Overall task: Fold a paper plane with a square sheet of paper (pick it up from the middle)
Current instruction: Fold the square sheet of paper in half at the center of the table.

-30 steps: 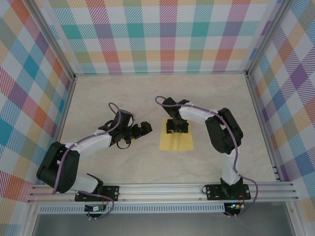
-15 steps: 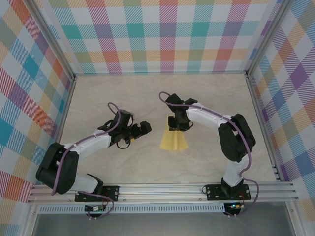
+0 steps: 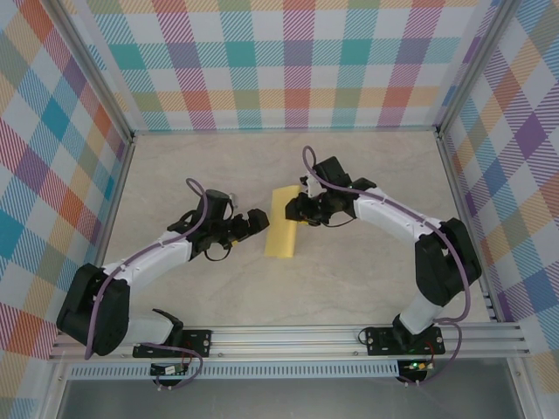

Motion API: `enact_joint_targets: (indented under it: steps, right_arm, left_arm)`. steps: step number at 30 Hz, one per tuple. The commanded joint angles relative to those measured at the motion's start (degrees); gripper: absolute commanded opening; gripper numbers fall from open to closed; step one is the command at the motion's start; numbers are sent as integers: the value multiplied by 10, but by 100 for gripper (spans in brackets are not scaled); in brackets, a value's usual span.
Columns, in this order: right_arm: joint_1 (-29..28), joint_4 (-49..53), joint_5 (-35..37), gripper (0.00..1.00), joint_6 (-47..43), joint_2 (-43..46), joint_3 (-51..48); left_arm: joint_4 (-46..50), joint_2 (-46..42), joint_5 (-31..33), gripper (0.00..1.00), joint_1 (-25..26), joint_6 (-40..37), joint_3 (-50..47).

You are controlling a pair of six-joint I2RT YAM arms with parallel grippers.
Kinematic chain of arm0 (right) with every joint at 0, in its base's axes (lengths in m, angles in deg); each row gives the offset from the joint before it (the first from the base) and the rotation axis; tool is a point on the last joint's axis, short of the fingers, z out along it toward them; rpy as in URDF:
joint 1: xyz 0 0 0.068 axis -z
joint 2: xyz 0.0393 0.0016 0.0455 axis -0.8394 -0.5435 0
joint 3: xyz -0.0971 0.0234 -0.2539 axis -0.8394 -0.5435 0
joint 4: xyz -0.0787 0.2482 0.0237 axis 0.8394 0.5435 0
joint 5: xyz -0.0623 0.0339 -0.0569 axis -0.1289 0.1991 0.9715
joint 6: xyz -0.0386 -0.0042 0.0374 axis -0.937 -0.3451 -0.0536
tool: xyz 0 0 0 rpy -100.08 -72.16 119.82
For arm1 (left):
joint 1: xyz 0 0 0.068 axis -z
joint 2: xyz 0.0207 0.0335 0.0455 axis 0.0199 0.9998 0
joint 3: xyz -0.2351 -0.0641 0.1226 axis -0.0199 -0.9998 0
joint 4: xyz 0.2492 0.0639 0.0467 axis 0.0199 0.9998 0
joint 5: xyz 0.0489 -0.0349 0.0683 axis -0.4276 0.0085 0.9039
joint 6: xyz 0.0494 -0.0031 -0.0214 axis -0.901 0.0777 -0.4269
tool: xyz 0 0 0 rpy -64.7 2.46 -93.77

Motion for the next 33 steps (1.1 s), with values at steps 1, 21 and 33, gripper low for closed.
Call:
enact_joint_targets:
  steps: [1,21,33]
  right_arm:
    - [21,-81,-114,36,22,-34,-28]
    - [52,36,31,62,-36,-75,-42]
    - [60,-1,37,65,3,-51,-87]
  left_arm:
    - [-9,-3,-42,100,-13,8,9]
    - [-45,164,-105,89,26,-9,44]
    - [-53,221,-150,71,45,-20,89]
